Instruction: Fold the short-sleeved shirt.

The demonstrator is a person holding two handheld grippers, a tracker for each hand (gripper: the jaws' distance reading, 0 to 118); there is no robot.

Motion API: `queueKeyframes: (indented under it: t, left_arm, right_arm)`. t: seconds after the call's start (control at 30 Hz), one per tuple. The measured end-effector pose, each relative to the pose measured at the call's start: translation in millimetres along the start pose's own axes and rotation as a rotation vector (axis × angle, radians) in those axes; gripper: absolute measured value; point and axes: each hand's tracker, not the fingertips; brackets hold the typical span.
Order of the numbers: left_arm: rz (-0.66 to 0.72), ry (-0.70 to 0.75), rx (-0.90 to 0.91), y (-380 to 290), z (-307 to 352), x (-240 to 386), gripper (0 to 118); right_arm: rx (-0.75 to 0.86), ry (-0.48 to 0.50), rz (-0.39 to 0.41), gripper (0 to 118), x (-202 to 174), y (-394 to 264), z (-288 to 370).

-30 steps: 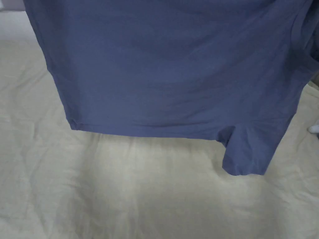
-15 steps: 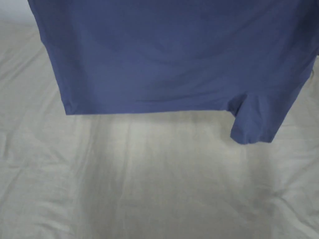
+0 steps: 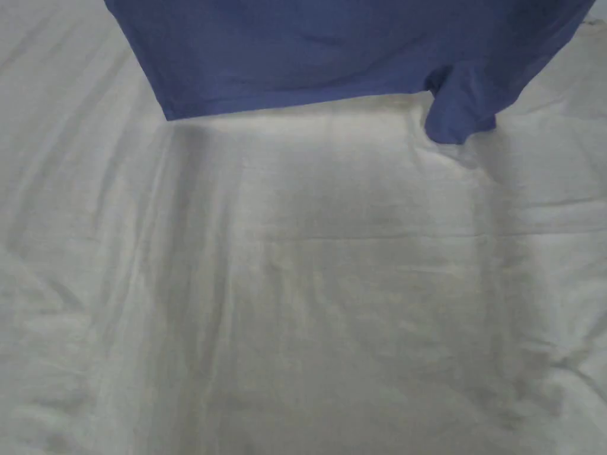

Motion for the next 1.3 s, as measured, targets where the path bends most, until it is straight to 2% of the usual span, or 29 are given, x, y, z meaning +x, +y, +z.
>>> queueKeyframes:
  t: [0.07, 0.1, 0.2, 0.27, 0.33, 0.5, 0.6, 0.77, 1.03, 1.3]
  left_arm:
    - [-0.036, -0.009, -0.056, -3, 0, 0, 0]
    - [-0.05, -0.007, -0.104, -44, 0, 7, 0]
    - [-0.105, -0.034, -0.186, -57, 6, 4, 0]
    - [-0.139, -0.025, -0.238, -144, -7, 20, 0]
    - [-0.138, -0.032, -0.302, -174, -5, 20, 0]
    - [-0.104, -0.032, -0.482, -248, 38, 1, 0]
    - [-0.131, -0.04, -0.562, -287, 66, -13, 0]
    - [-0.094, -0.033, -0.674, -335, 118, -43, 0]
    - [-0.081, -0.068, -0.728, -366, 223, -101, 0]
    - [0.05, -0.144, -0.714, -362, 318, -162, 0]
  right_arm:
    - [-0.079, -0.008, -0.001, 5, 8, -30, -11]
    - [-0.105, -0.01, 0.005, 5, 13, -48, -15]
    - [-0.212, -0.028, 0.035, 5, 28, -105, -26]
    - [-0.275, -0.044, 0.036, 5, 41, -143, -28]
    - [-0.34, -0.059, 0.02, 5, 50, -178, -24]
    - [-0.52, -0.101, 0.052, 5, 78, -269, -4]
    - [-0.603, -0.107, 0.023, 5, 94, -315, 21]
    - [-0.715, -0.084, 0.121, 5, 108, -375, 71]
    - [-0.743, -0.06, 0.144, 5, 130, -401, 167]
    - [-0.717, -0.018, 0.113, 5, 173, -388, 261]
